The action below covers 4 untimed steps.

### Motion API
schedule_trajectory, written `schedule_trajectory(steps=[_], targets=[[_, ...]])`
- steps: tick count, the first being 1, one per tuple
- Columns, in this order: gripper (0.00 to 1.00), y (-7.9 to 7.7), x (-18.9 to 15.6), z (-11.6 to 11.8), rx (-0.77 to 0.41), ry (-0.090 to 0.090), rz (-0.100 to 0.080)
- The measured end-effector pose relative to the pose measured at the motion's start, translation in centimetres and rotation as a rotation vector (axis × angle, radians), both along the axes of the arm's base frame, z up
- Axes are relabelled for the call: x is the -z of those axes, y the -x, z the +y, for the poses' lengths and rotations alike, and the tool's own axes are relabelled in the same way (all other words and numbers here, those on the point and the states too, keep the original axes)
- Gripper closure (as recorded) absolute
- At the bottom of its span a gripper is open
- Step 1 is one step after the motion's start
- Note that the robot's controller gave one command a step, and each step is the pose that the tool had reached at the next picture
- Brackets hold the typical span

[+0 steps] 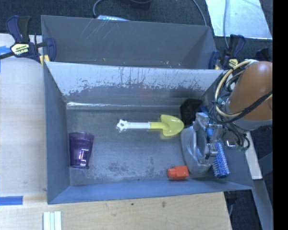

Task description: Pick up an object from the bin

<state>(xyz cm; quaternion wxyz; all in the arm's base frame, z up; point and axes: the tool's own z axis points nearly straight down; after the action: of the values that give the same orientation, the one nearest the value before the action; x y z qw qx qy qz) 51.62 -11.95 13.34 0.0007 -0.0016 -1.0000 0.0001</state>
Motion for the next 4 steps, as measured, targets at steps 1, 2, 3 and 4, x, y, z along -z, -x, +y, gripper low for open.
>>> schedule_trajectory(steps=[1,2,3,4], targets=[[0.00,-0.1,-0.4,0.0,-0.002,0.001,-0.005],[0.00,-4.1,2.5,1.5,-0.029,0.004,-0.011],[0.00,-6.3,4.6,2.4,0.027,-0.006,0.010],[0.00,-7.1,4.6,4.6,0.029,0.004,-0.012]])
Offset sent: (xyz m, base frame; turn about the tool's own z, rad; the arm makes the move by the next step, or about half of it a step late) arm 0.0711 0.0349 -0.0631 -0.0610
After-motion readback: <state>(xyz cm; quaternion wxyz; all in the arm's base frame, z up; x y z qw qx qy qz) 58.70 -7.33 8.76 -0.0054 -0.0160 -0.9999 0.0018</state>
